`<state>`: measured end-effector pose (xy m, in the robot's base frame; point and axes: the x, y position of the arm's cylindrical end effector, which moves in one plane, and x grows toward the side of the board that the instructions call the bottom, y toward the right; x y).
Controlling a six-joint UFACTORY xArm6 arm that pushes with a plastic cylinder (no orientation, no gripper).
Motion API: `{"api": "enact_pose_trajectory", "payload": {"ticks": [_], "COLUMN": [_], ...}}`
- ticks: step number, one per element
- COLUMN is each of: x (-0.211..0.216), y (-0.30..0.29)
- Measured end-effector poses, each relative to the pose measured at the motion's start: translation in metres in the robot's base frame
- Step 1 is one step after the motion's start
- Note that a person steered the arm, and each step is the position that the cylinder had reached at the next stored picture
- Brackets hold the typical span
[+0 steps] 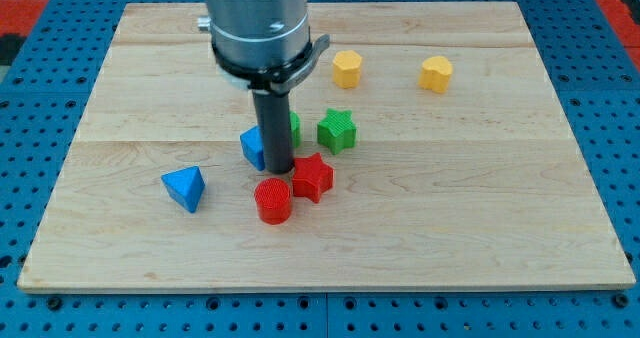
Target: Move blue cube diagonal to the triangle
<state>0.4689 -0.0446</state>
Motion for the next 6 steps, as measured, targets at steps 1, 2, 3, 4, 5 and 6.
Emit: {"api": "enact_pose_trajectory", "payload": {"ticks": [1,2,3,4,5,6], "x": [-0.029,-0.053,-0.07,-0.071,-0.056,-0.046], "y": [-0.013,-0.042,-0.074,-0.102,-0.121,-0.13]}}
